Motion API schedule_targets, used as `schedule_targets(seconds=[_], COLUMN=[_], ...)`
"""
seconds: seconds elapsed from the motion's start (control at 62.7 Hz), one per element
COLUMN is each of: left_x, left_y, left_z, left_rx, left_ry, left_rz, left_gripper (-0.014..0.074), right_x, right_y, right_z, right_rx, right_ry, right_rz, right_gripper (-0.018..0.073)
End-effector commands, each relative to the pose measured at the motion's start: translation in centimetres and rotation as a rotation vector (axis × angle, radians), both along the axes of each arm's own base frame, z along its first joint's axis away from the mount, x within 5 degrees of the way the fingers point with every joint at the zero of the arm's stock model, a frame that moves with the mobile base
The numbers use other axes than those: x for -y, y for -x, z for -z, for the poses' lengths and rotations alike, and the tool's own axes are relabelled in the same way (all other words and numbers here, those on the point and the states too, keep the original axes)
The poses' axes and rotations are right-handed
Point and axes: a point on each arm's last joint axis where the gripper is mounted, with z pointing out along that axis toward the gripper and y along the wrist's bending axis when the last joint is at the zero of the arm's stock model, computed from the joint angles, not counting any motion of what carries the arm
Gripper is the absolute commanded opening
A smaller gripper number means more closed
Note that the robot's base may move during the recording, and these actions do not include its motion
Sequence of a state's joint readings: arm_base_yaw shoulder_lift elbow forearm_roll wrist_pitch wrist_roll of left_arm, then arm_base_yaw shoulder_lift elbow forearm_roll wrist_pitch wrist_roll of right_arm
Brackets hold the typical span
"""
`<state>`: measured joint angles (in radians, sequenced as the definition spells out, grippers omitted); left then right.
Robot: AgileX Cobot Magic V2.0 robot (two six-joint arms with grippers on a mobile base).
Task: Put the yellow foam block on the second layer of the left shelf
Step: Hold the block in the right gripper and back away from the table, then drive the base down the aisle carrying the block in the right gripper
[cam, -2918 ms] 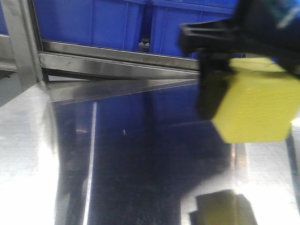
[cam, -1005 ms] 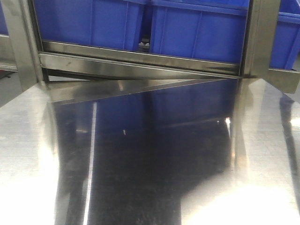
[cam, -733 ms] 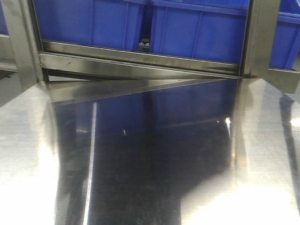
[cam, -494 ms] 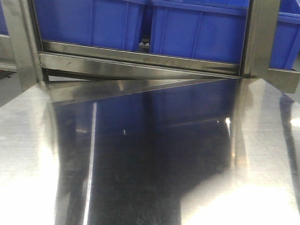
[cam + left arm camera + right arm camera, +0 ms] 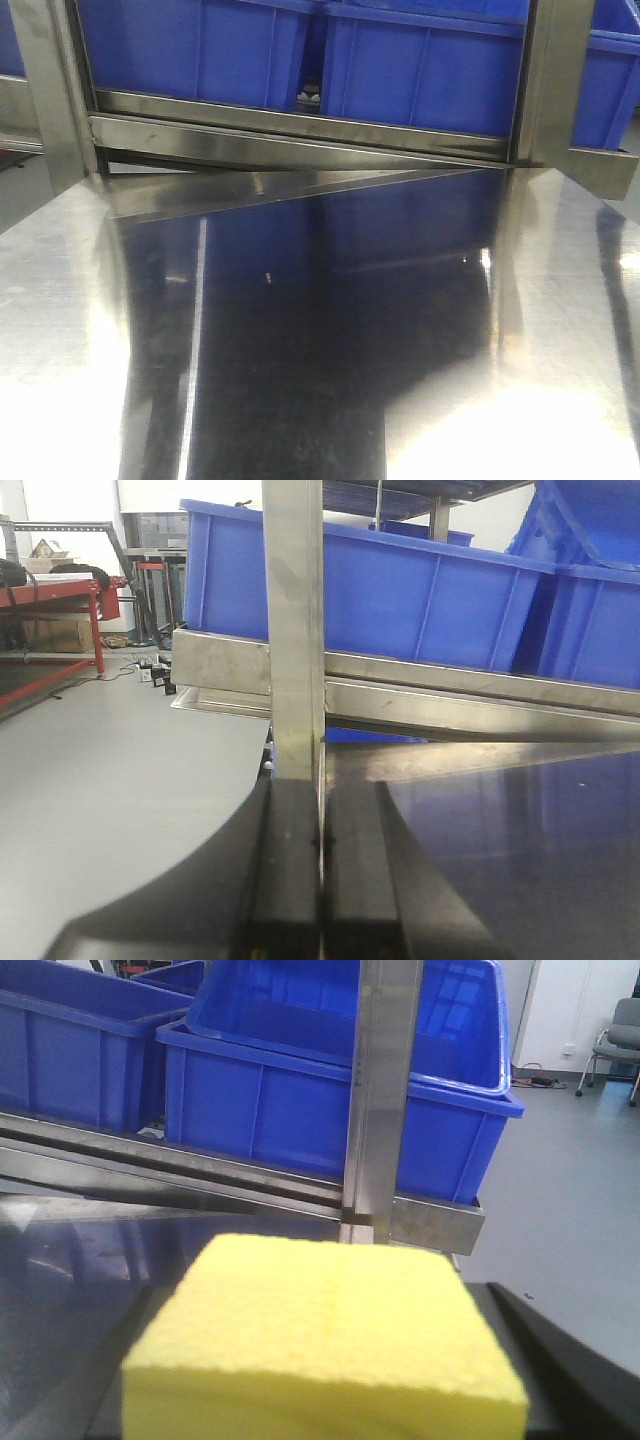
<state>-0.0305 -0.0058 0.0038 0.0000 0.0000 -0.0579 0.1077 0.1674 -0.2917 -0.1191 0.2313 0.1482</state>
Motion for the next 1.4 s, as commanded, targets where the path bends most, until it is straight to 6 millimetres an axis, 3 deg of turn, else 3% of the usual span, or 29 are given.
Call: schedule_targets(seconds=[0.0, 1.387], left_x=[-0.02, -0.02], left_y=[0.11, 0.11], left_z=[0.12, 0.12], left_rx=[0.072, 0.072], left_ry=[0.011, 0.011], left_rz=[-0.001, -0.001], left_gripper=[0.0124, 0.0124], right_x=[-0.03, -0.03], right_y=[0.11, 0.11], right_z=[-1.74, -1.74], right_rx=[0.113, 0.113], right_ry=[0.012, 0.012], right_rz=[-0.001, -0.001], right_gripper=[0.0496, 0.0496])
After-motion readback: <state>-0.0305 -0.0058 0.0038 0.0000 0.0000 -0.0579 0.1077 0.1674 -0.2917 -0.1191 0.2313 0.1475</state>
